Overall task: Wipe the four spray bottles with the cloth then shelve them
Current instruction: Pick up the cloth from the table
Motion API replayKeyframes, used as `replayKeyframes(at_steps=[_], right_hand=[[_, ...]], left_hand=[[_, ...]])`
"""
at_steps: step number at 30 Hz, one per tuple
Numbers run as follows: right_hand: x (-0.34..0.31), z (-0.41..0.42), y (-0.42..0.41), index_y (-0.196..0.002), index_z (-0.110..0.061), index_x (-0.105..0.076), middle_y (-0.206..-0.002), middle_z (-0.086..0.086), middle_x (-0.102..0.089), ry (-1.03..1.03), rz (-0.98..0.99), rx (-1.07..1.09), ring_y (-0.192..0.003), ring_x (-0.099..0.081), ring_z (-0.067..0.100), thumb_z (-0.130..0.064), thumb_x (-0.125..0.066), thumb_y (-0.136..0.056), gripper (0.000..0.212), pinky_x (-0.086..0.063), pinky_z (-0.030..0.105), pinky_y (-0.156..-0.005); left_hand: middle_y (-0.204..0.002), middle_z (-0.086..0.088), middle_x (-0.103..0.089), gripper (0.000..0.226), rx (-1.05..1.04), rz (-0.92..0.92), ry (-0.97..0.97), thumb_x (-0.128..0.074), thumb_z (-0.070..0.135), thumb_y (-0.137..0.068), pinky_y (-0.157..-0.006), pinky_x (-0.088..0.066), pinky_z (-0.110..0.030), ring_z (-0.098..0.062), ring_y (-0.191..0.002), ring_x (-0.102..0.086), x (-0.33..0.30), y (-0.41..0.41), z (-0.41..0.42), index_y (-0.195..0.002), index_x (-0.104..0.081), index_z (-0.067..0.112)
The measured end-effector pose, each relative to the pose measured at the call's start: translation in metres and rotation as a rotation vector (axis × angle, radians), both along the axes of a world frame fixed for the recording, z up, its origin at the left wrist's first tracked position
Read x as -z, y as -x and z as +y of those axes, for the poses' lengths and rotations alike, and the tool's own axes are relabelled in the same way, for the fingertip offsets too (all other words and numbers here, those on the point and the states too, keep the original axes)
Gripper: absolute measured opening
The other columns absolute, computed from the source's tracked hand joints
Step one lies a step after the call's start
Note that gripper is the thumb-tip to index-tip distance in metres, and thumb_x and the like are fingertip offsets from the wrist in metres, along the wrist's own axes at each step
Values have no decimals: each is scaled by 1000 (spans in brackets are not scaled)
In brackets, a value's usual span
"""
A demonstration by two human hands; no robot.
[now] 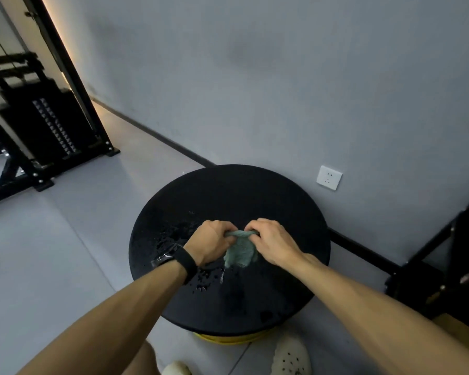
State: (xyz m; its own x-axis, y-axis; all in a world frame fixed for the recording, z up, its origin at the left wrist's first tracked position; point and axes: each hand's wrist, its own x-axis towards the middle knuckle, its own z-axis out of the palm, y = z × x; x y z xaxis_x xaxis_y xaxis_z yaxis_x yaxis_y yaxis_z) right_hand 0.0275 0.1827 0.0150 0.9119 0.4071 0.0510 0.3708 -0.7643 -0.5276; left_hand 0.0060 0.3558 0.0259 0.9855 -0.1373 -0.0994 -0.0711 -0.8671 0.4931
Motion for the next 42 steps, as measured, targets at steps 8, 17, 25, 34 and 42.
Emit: replayKeyframes(at_steps=[8, 17, 25, 34, 42], right_hand=[[-79, -16, 6, -106, -21, -68, -107, -4, -65, -6, -177, 24, -98, -60, 20, -20, -55, -94, 17, -48, 37, -87], [-172, -39, 14, -107, -17, -69, -110, 0, -69, -97, -328, 71, -102, -60, 20, -18, -56, -94, 18, -44, 28, -84], [-224, -68, 27, -106, -17, -70, -106, -2, -69, -153, -411, 108, -93, -59, 15, -18, -55, -95, 19, -41, 25, -74], [-244, -110, 47, -103, -16, -70, -100, -3, -69, -140, -444, 195, -91, -60, 16, -15, -55, -93, 18, -45, 28, -76], [-253, -156, 69, -103, -16, -71, -102, -4, -69, -101, -469, 302, -92, -60, 15, -15, -55, -93, 19, -45, 28, -78]], left_hand=[[-107, -1, -74, 21, 1, -190, -34, -61, 22, -95, -82, -49, -25, -16, -99, -66, -82, 4, -13, -114, -72, 19], [-108, -3, -74, 21, -3, -371, -27, -64, 22, -94, -85, -51, -31, -22, -99, -67, -169, 3, -32, -112, -72, 16], [-111, 3, -73, 21, 21, -477, 21, -63, 25, -94, -77, -41, -23, -11, -89, -58, -221, 9, -59, -113, -72, 19], [-111, 3, -73, 21, 113, -525, 20, -63, 24, -94, -79, -41, -23, -18, -101, -64, -243, 16, -101, -113, -72, 18], [-109, 2, -73, 21, 221, -518, 53, -62, 24, -94, -82, -46, -27, -19, -100, -66, -249, 21, -150, -112, -71, 18]])
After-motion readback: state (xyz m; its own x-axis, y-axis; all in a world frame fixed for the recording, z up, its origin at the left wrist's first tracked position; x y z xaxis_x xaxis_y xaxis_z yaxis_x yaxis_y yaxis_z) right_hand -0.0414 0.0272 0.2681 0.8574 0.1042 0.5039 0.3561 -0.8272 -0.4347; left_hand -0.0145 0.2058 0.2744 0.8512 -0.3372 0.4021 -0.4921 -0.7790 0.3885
